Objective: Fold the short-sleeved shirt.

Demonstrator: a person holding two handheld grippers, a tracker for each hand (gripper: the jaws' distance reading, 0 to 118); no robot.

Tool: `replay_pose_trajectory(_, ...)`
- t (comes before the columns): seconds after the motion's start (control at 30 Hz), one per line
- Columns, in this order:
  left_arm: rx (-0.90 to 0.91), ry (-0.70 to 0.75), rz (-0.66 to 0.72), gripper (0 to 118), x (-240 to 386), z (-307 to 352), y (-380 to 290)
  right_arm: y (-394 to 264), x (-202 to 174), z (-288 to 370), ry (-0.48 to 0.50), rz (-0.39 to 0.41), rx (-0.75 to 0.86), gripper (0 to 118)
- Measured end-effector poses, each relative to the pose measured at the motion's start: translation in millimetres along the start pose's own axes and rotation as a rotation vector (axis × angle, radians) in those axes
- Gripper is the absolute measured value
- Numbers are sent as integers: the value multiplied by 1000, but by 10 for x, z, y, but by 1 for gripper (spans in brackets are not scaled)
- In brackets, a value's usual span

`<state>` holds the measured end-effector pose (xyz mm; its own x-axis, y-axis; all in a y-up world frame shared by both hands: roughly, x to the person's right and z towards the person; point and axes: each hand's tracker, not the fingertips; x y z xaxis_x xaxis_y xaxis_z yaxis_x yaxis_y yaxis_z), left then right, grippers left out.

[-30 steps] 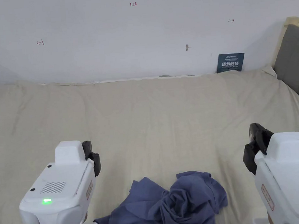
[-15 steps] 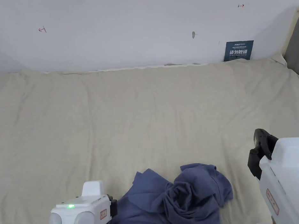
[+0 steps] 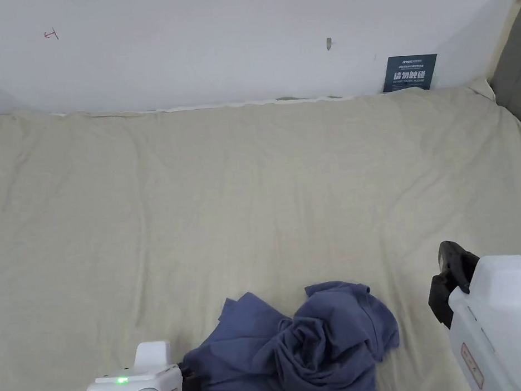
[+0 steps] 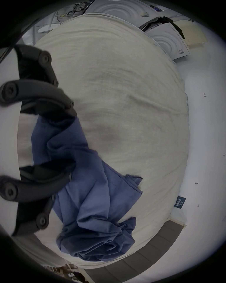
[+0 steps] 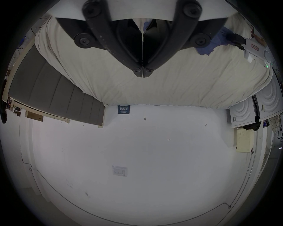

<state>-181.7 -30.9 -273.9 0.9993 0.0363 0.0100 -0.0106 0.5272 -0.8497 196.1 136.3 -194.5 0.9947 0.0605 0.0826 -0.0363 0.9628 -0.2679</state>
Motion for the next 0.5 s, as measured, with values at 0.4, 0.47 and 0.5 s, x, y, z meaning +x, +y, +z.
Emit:
replay_pose_trajectory(0.4, 140, -103, -49, 8, 17, 586, 133, -518, 129, -1182, 68, -93, -492, 91)
replay_pose_trajectory(0.47, 154, -114, -50, 8, 9, 639, 164, -699, 106, -1447, 49, -118, -568, 100)
replay_pose_trajectory(0.5, 159, -122, -49, 8, 5, 639, 178, -759, 99, -1549, 50, -118, -605, 100)
